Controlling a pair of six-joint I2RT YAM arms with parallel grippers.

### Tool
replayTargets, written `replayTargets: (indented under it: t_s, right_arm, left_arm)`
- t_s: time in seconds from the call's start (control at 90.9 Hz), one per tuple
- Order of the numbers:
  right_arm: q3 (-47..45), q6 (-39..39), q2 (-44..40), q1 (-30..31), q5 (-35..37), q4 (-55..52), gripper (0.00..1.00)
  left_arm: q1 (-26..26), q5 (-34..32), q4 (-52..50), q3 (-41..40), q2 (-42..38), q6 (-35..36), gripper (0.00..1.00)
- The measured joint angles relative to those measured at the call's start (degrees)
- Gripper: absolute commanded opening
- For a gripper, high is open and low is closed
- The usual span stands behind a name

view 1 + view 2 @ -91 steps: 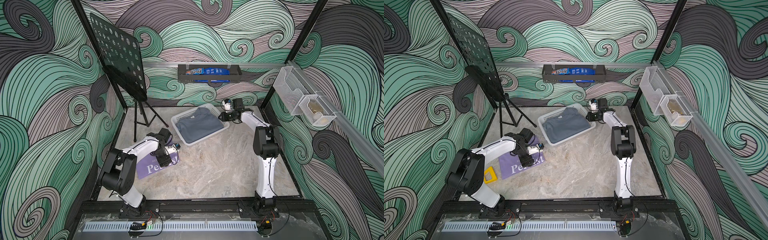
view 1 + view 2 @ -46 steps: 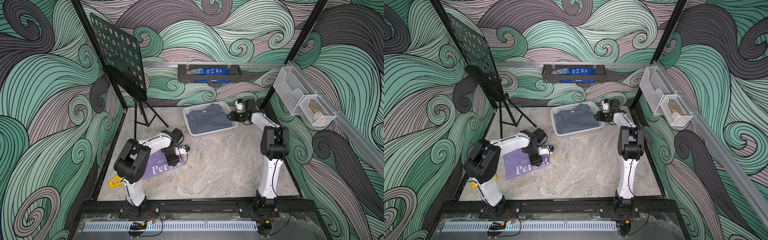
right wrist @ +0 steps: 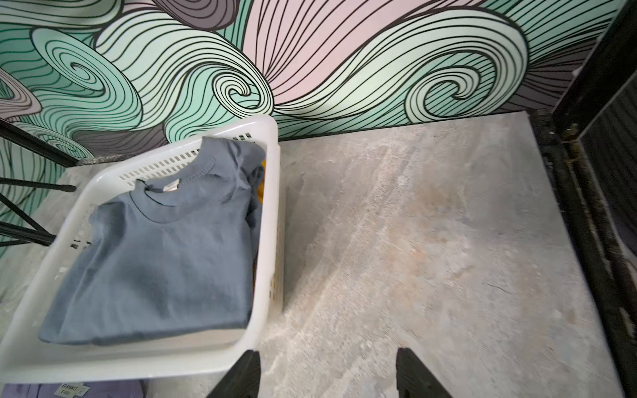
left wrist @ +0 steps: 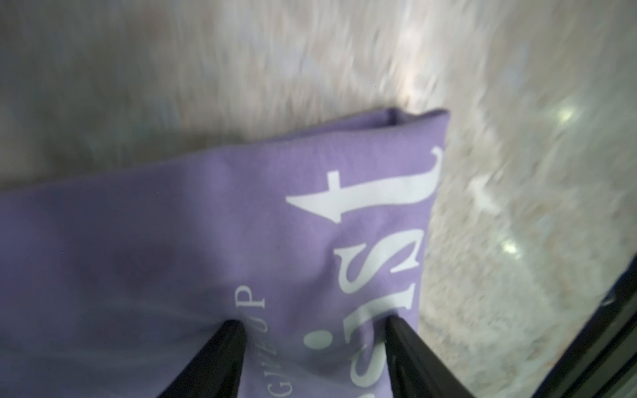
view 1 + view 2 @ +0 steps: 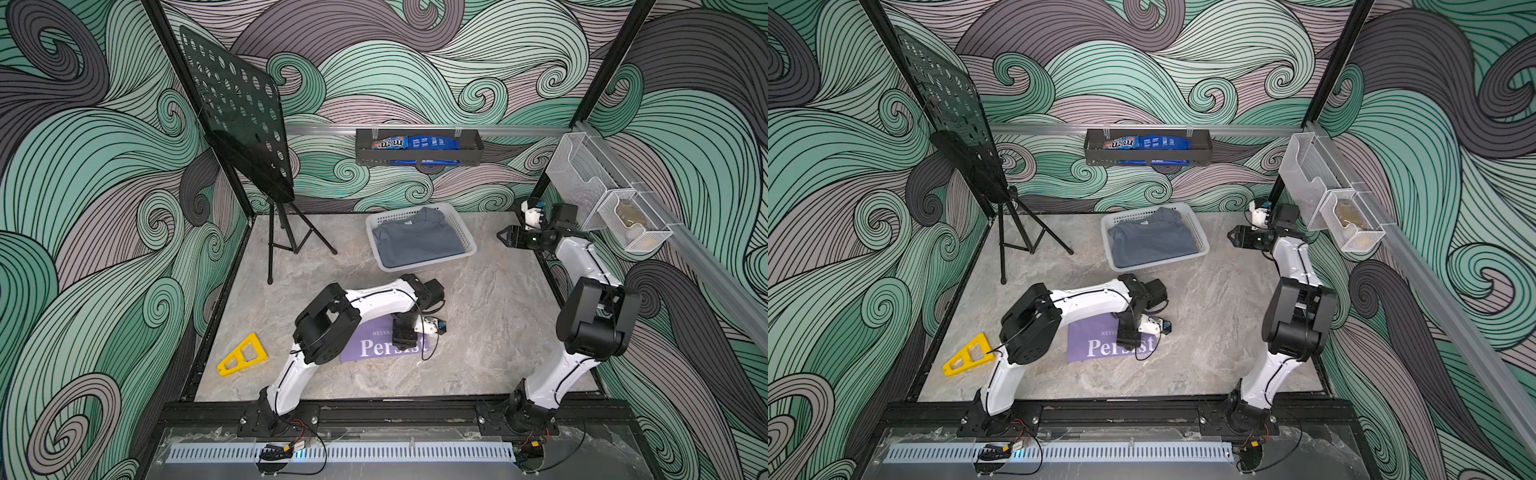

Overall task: Put the folded t-shirts into the basket
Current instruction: Move the T-shirt to the center of the board.

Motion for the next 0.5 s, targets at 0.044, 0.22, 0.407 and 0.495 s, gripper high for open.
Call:
replayTargets:
  t_s: [0.044,0.22,0.407,0.495]
  right_arm:
    - [-2.71,-1.73,-1.57,-0.31,0.17,-0.31,0.68]
    - [-14.86,-10.51,-7.98,0.59,-0.59,-1.9,0.7]
    - [-27.39,-20.48,-19.67,11.41,-1.68,-1.86,0.74]
    - [-32.24,-23.12,-23.8,21.42,-1.14,0.94,0.75]
  left_arm:
    - [-0.98,1.42,-0.22,2.89,1.22,-0.9,0.71]
    - [-1.77,6.54,-0.42,2.69,-3.1,-3.08,0.76]
    - [9.9,8.09,2.25,-16.41,-21.46,-3.98,0.8]
    - [18.58,8.0,4.57,-22.38,-27.58,-5.53,0.82]
